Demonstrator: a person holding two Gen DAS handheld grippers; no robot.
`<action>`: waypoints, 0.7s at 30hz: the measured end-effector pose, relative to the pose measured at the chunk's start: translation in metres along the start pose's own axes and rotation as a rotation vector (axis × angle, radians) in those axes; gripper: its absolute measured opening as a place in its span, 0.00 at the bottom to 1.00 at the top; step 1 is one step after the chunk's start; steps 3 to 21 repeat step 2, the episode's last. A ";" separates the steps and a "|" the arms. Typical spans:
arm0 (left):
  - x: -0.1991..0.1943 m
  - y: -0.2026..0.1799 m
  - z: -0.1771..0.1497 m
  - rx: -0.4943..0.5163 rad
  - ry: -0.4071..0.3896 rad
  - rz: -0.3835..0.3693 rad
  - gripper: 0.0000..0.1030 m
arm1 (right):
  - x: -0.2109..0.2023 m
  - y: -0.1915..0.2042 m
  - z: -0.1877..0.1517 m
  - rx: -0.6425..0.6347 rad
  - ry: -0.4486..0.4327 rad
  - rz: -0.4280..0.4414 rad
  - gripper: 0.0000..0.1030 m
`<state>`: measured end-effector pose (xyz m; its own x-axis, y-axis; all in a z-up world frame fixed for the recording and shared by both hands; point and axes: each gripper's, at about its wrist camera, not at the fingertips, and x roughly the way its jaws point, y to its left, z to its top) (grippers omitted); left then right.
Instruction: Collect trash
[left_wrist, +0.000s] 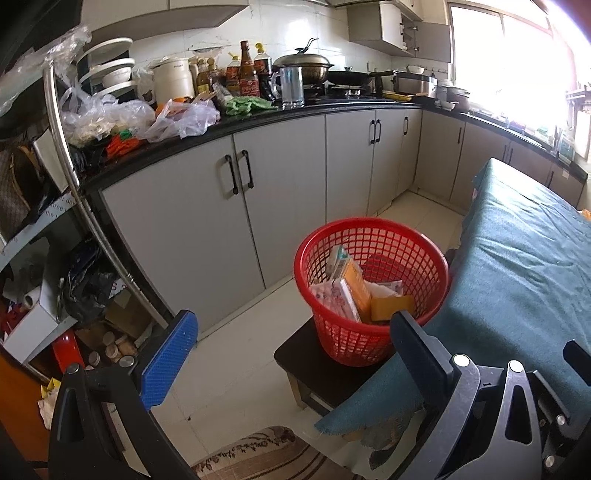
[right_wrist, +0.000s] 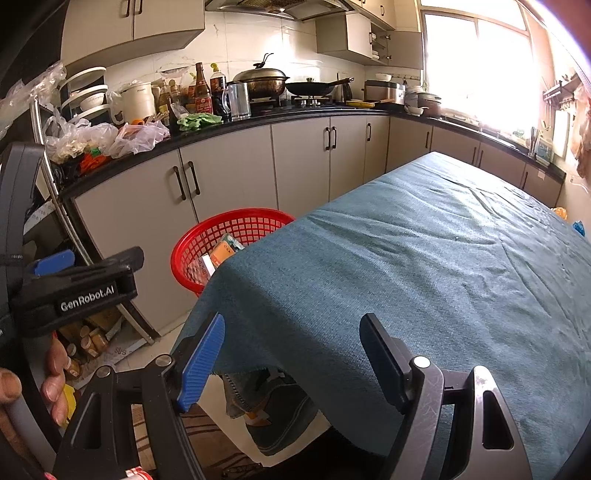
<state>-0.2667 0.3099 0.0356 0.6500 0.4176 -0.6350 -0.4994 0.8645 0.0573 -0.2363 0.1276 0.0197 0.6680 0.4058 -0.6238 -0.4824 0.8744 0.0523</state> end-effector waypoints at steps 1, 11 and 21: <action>-0.001 -0.002 0.002 0.008 -0.003 -0.006 1.00 | 0.000 -0.001 0.000 0.004 -0.001 0.002 0.77; -0.003 -0.005 0.005 0.016 -0.004 -0.014 1.00 | -0.001 -0.003 0.001 0.008 -0.002 0.004 0.77; -0.003 -0.005 0.005 0.016 -0.004 -0.014 1.00 | -0.001 -0.003 0.001 0.008 -0.002 0.004 0.77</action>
